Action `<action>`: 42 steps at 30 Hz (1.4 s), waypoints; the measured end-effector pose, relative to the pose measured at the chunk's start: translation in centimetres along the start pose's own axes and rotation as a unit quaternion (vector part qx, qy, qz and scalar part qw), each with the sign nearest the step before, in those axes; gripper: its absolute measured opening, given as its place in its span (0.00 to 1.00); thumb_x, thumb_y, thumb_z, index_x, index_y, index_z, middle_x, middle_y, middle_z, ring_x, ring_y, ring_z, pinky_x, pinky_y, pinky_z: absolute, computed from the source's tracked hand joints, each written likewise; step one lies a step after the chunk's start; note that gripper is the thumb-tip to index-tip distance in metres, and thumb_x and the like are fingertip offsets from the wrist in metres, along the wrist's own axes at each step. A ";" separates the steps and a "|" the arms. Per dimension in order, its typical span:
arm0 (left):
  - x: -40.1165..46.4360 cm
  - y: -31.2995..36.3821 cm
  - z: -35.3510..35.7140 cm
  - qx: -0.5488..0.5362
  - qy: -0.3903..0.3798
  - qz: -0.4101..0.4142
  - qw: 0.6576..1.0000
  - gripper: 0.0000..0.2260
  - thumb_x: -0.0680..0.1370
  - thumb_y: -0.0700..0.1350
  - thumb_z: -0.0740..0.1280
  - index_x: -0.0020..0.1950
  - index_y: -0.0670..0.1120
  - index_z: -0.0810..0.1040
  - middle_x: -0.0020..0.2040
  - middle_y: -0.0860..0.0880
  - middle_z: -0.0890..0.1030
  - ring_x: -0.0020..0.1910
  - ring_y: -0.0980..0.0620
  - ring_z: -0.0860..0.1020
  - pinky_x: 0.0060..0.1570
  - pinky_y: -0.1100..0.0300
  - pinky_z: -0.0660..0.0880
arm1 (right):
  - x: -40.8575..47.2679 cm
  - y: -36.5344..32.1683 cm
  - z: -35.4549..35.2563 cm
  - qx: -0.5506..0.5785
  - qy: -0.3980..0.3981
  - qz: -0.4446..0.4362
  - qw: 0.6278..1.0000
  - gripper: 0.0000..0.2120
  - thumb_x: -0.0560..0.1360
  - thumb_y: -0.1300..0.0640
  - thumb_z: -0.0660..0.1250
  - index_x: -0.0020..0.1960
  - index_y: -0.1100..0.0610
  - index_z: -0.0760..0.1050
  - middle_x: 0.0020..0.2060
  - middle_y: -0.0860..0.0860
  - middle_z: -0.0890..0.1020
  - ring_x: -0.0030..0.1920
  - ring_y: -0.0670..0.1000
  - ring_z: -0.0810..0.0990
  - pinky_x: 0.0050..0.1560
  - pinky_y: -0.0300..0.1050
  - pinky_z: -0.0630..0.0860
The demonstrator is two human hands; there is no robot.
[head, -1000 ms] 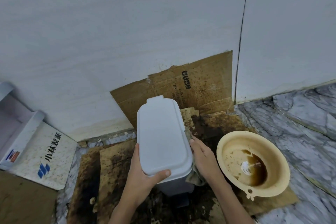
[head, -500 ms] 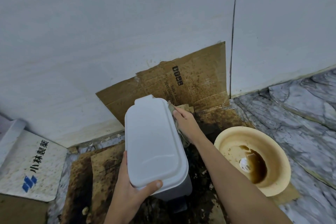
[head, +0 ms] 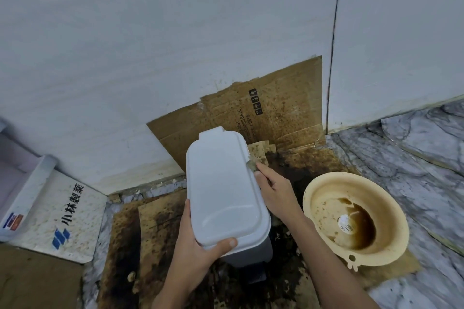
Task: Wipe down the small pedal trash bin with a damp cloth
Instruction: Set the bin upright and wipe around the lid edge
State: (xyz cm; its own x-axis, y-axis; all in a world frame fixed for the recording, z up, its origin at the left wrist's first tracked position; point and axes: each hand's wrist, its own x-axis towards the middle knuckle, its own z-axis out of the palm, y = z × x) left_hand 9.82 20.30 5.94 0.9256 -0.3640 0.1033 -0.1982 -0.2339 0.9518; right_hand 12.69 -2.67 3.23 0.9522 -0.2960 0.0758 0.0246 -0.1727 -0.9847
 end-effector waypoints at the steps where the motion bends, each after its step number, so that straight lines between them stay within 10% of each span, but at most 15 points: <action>1: 0.0 0.0 0.0 -0.002 -0.001 -0.001 1.000 0.47 0.65 0.49 0.86 0.77 0.62 0.63 0.71 0.59 0.76 0.68 0.59 0.77 0.59 0.71 0.76 | -0.4 -0.2 -0.1 -0.010 -0.002 -0.016 1.000 0.15 0.81 0.49 0.59 0.66 0.42 0.75 0.56 0.42 0.83 0.52 0.40 0.80 0.52 0.36 0.75; 6: 0.3 -0.6 -0.1 0.004 -0.005 0.012 1.000 0.49 0.65 0.46 0.86 0.79 0.58 0.63 0.72 0.55 0.76 0.68 0.56 0.78 0.60 0.66 0.77 | 0.6 -1.2 0.1 -0.085 0.011 -0.054 0.995 0.17 0.81 0.49 0.60 0.68 0.50 0.75 0.67 0.45 0.77 0.69 0.41 0.72 0.72 0.44 0.66; 12: 0.5 -1.1 -0.2 -0.006 -0.010 0.011 1.000 0.48 0.66 0.45 0.86 0.79 0.57 0.63 0.72 0.53 0.76 0.68 0.54 0.78 0.61 0.62 0.78 | 6.3 -3.0 0.8 -0.163 -0.021 -0.074 0.984 0.15 0.82 0.56 0.59 0.63 0.58 0.80 0.59 0.54 0.82 0.60 0.52 0.78 0.57 0.33 0.66; 21: 0.4 -1.0 0.0 -0.017 0.000 -0.003 1.000 0.48 0.66 0.45 0.86 0.78 0.60 0.63 0.72 0.54 0.76 0.69 0.54 0.78 0.60 0.63 0.78 | 6.6 -2.2 0.4 -0.090 -0.049 -0.015 0.995 0.16 0.82 0.52 0.58 0.65 0.53 0.78 0.64 0.48 0.78 0.66 0.47 0.73 0.69 0.47 0.67; 26: 0.2 -1.0 -0.1 -0.013 0.005 -0.026 1.000 0.49 0.64 0.46 0.87 0.77 0.63 0.63 0.72 0.57 0.77 0.68 0.57 0.78 0.58 0.67 0.78 | 2.1 -1.5 -0.3 -0.085 -0.042 -0.007 0.995 0.15 0.82 0.51 0.60 0.66 0.46 0.77 0.64 0.41 0.74 0.58 0.26 0.68 0.54 0.18 0.60; 33: -0.4 0.5 -0.4 0.054 0.019 -0.075 0.996 0.50 0.60 0.57 0.87 0.75 0.61 0.63 0.69 0.60 0.76 0.68 0.59 0.75 0.67 0.53 0.75 | -6.5 -2.7 -2.0 -0.114 -0.041 -0.030 0.992 0.13 0.81 0.55 0.63 0.64 0.47 0.79 0.63 0.38 0.75 0.62 0.29 0.70 0.63 0.26 0.66; 39: -2.2 5.0 1.0 0.177 0.070 -0.260 0.947 0.57 0.65 0.60 0.82 0.82 0.42 0.53 0.81 0.42 0.56 0.80 0.42 0.58 0.77 0.47 0.60 | -11.8 -5.8 -3.4 -0.203 -0.080 -0.064 0.974 0.13 0.80 0.58 0.64 0.62 0.54 0.81 0.65 0.41 0.73 0.64 0.37 0.72 0.64 0.23 0.60; 42: -3.7 7.4 1.8 0.188 0.102 -0.287 0.934 0.40 0.73 0.57 0.76 0.78 0.43 0.63 0.80 0.41 0.57 0.77 0.42 0.63 0.73 0.53 0.62 | -14.2 -7.2 -3.2 -0.230 -0.114 -0.082 0.963 0.15 0.80 0.57 0.64 0.65 0.52 0.78 0.68 0.42 0.70 0.65 0.35 0.68 0.66 0.22 0.57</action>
State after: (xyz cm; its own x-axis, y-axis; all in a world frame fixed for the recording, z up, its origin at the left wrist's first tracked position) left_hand 4.38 18.33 12.08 0.9489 0.0887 -0.3029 0.2852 -0.6524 0.7022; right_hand -1.94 -0.26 9.78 0.9903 -0.0245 0.1371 0.0935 -0.6127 -0.7848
